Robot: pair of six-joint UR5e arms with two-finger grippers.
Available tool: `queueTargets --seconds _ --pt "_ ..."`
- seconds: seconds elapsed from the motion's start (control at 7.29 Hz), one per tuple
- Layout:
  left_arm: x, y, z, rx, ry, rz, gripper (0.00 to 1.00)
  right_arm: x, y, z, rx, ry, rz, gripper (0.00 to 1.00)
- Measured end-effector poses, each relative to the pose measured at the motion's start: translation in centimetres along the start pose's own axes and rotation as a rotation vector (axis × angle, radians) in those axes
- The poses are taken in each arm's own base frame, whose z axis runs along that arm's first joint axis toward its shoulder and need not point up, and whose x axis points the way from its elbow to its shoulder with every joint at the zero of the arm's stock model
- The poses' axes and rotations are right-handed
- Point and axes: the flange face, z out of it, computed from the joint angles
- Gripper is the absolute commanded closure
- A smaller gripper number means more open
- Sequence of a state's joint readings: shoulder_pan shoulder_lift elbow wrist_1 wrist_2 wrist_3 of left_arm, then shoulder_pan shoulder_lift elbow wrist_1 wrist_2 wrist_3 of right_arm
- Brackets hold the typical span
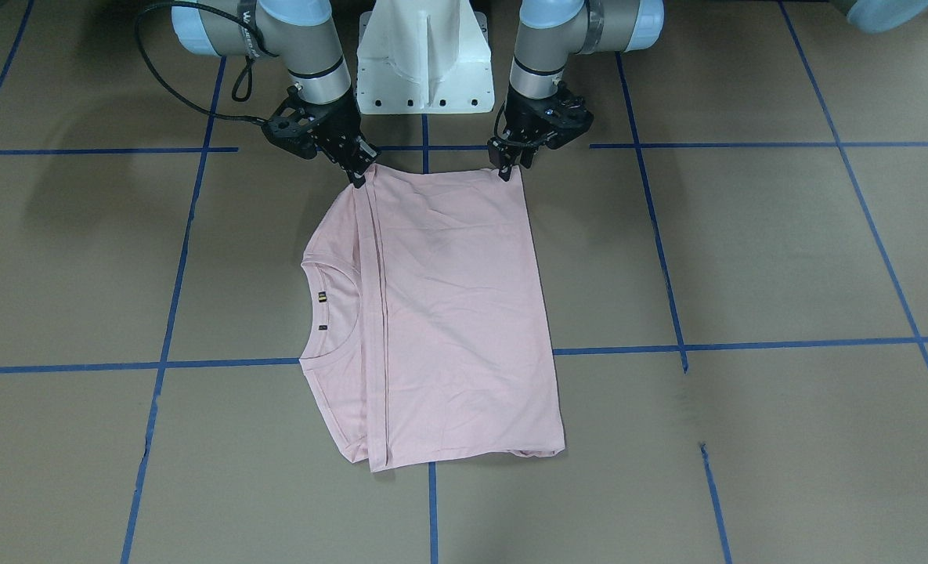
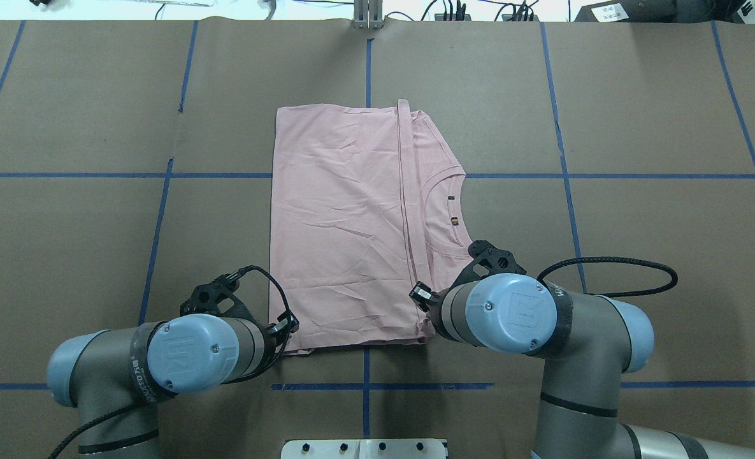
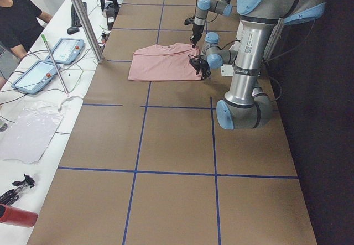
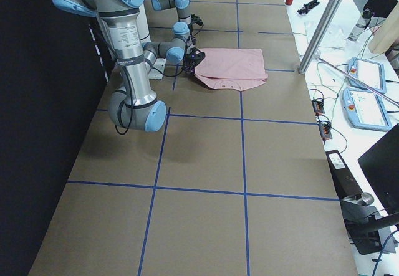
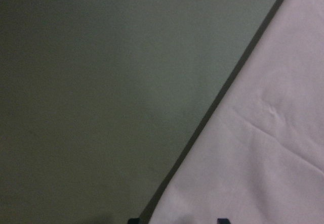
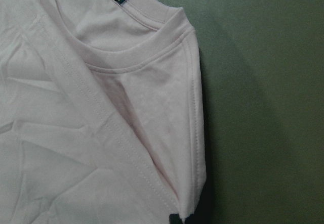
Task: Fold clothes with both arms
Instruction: 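Bring the left gripper down to the near shirt corner beside the right gripper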
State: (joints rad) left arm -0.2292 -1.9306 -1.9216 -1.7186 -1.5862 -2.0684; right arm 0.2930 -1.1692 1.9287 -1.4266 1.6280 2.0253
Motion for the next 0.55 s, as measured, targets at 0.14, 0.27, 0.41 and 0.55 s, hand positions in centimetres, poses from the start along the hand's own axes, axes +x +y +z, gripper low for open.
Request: queueTargets --seconds 0.14,0.27,0.41,0.55 --pt "-0.13 0.06 0.55 0.004 -0.010 0.002 0.60 0.01 0.00 -0.05 0.000 -0.001 0.000 1.00" --pt "-0.19 0.17 0.97 0.006 -0.017 0.003 0.91 0.01 0.00 -0.11 0.000 -0.002 0.000 1.00" --pt "-0.15 0.30 1.13 0.006 -0.021 0.004 1.00 0.01 0.00 -0.13 -0.001 -0.002 0.000 1.00" --pt "-0.09 0.42 1.11 0.007 -0.026 0.007 1.00 0.02 0.00 -0.16 -0.001 -0.003 0.000 1.00"
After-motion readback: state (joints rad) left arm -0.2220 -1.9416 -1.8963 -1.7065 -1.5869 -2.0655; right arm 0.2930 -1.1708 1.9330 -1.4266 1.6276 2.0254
